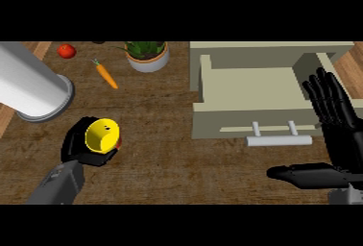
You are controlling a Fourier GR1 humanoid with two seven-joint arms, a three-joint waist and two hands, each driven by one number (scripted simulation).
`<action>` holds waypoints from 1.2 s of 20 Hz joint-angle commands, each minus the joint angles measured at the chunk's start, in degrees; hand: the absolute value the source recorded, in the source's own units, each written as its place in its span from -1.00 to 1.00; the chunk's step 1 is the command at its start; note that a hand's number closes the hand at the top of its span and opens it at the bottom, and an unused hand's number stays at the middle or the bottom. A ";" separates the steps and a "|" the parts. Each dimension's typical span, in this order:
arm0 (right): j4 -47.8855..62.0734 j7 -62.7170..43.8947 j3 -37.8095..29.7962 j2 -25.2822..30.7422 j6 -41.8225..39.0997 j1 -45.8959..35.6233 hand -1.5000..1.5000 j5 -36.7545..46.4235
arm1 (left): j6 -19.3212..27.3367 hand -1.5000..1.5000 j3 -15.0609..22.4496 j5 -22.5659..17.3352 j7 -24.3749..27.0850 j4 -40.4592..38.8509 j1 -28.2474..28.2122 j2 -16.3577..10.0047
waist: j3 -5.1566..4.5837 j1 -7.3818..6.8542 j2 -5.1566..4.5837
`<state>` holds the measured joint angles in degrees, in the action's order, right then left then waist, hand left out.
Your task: Pick up the cup, place it into the drawer and close the drawer
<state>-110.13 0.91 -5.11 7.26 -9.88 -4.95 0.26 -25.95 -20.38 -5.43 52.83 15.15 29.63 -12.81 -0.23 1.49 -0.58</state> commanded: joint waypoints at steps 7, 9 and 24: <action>-0.82 0.98 -1.13 0.96 -1.44 1.93 -1.00 -1.10 | 0.50 1.00 -3.44 -3.40 12.56 2.93 -2.54 2.02 | 0.07 -0.23 0.19; -3.24 -1.44 1.58 -0.92 1.08 1.51 -1.00 1.88 | 0.97 1.00 -3.00 -3.32 10.84 3.73 -0.01 2.13 | 0.07 -0.21 0.26; -1.59 0.57 -6.70 3.41 -3.07 3.48 -1.00 -5.24 | 8.65 1.00 5.13 -2.90 -5.48 27.95 6.29 6.27 | 0.31 -1.72 0.95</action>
<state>-112.11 0.42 -9.09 9.29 -11.26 -2.60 -2.27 -18.16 -17.12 -8.47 50.35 36.68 33.76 -7.06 0.04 -0.14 0.32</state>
